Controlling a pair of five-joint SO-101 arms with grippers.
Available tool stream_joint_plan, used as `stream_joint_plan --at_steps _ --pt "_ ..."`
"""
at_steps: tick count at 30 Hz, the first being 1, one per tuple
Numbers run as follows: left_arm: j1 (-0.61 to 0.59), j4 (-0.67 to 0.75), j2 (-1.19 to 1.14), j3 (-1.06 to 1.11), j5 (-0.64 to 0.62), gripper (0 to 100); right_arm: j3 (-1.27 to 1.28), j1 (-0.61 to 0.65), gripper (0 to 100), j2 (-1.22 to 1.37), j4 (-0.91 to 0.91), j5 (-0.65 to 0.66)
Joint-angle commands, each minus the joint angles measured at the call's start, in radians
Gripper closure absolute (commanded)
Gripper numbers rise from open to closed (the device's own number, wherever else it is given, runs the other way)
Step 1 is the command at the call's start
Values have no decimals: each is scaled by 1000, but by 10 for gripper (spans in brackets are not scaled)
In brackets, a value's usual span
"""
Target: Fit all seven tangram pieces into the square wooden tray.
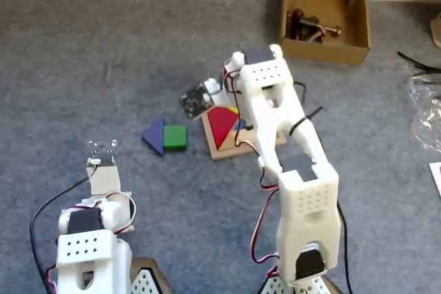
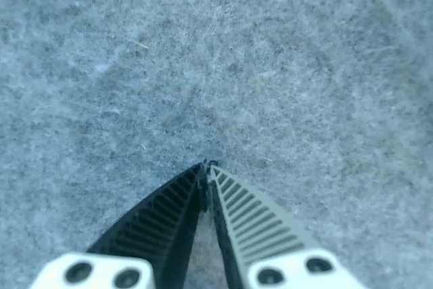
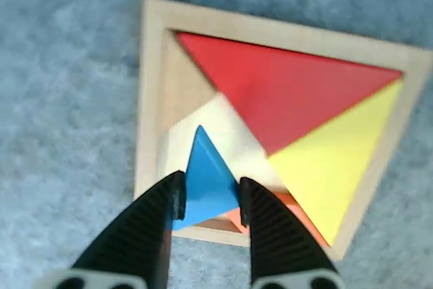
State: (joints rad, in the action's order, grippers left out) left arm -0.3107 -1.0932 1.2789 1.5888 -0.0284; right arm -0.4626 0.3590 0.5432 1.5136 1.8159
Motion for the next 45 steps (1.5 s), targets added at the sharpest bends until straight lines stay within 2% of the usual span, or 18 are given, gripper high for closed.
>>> stream_joint_plan --at_steps 1,9,19,24,35,39,45 --pt "-22 -14 4 -1 -8 995 -61 38 990 -13 30 91" --pt "-22 -14 4 -1 -8 995 -59 82 991 -10 27 281" --pt "-22 -14 4 -1 -8 995 -58 70 991 -8 33 511" --pt "-22 -14 4 -1 -8 995 -56 68 991 -7 36 548" --pt "-22 -14 4 -1 -8 995 -67 53 989 65 73 543" --pt "-22 -14 4 -1 -8 995 -68 54 988 64 68 453" --pt "-22 -14 4 -1 -8 995 -150 58 988 68 64 437"
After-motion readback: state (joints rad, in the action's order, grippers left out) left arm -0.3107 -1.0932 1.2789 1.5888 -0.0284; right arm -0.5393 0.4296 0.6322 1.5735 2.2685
